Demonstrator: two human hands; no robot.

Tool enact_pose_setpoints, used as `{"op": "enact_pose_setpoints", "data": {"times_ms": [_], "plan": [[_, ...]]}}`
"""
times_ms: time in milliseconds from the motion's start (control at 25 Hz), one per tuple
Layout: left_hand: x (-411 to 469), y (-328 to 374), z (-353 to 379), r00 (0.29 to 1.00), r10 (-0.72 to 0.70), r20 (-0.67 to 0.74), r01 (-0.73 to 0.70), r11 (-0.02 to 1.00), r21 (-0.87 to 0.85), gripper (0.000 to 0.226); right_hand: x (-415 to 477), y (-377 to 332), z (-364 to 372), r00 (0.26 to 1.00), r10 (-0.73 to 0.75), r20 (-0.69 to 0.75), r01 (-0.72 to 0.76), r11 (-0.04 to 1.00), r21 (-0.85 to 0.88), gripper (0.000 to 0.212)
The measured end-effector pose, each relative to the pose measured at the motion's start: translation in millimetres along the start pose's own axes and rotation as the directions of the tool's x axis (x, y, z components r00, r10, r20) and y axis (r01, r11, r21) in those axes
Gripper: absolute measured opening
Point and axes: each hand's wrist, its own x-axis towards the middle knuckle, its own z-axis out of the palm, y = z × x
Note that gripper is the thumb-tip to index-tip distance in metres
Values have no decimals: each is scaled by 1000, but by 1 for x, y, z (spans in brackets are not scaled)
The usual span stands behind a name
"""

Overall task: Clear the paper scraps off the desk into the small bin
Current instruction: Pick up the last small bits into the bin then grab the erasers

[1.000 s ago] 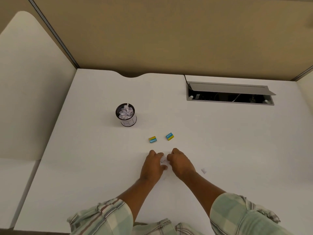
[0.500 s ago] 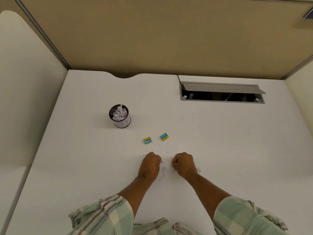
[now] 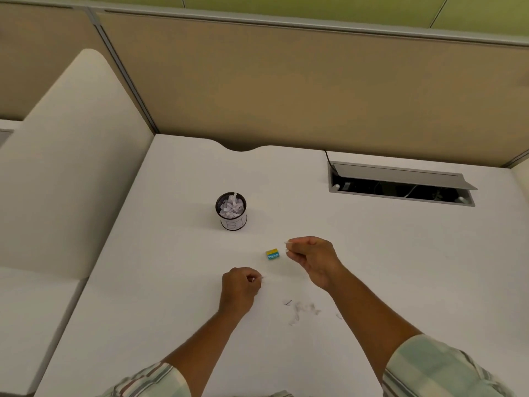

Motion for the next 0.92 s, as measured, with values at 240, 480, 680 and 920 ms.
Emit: {"op": "enact_pose_setpoints", "data": {"times_ms": [240, 480, 680, 920], "plan": [[16, -8, -58, 990, -69, -126, 39, 973, -227, 14, 34, -35, 110, 949, -292, 116, 311, 821, -478, 8], [25, -31, -94, 975, -98, -198, 40, 961, -275, 20, 78, -41, 176, 838, -437, 326, 448, 210, -869, 22], [40, -37, -112, 961, -109, -252, 22, 946, -324, 17, 93, -30, 180, 852, -355, 383, 436, 78, -897, 32], [62, -18, -122, 961, -90, -262, -12, 931, -364, 18, 95, -35, 178, 825, -489, 284, 424, 203, -883, 22]]}}
